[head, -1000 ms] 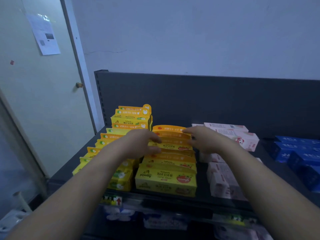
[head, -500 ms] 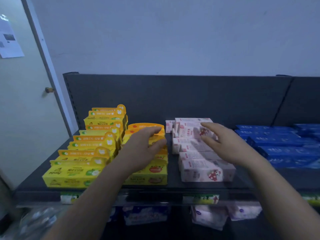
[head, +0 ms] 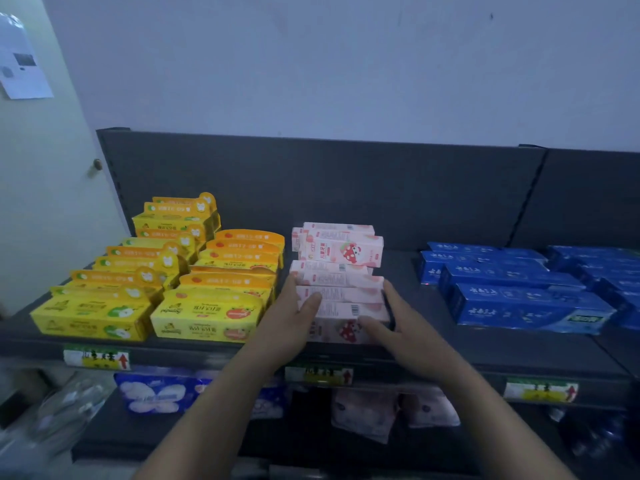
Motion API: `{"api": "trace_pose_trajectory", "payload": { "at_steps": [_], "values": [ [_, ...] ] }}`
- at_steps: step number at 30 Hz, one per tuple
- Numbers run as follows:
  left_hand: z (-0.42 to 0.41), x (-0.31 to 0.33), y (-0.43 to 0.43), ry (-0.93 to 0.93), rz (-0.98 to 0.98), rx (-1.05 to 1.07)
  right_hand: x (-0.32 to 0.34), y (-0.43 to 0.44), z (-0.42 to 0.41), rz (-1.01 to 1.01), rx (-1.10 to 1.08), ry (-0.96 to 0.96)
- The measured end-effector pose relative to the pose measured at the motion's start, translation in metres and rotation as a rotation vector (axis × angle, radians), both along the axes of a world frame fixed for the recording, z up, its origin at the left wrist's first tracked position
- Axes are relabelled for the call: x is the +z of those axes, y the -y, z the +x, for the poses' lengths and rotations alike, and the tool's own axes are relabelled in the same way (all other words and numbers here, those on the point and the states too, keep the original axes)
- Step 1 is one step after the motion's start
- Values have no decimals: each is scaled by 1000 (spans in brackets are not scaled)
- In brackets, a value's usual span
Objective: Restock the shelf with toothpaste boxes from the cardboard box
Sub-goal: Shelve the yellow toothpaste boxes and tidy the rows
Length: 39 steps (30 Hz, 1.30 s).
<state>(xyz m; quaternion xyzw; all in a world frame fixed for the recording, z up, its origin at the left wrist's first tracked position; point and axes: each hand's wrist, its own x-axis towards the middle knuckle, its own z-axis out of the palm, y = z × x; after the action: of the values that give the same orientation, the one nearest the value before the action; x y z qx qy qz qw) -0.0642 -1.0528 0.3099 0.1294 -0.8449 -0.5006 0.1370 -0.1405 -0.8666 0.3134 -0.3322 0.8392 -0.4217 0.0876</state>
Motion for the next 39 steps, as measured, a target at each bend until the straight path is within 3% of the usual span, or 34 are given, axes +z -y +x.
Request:
{"api": "trace_pose_trajectory", "payload": {
  "at_steps": [7,19,28,36,39],
  "values": [
    [3,-9,-12,-57,77,9,-16,-10,1,-46,55,-1],
    [-22,19,3,69,110,133,4,12,-20,-146,60,125],
    [-35,17,7,122,180,93,-9,25,-24,-148,52,71],
    [-50,14,16,132,181,67,-1,20,-36,-184,57,204],
    [-51,17,14,115,157,65,3,21,-37,-155,36,171]
  ]
}}
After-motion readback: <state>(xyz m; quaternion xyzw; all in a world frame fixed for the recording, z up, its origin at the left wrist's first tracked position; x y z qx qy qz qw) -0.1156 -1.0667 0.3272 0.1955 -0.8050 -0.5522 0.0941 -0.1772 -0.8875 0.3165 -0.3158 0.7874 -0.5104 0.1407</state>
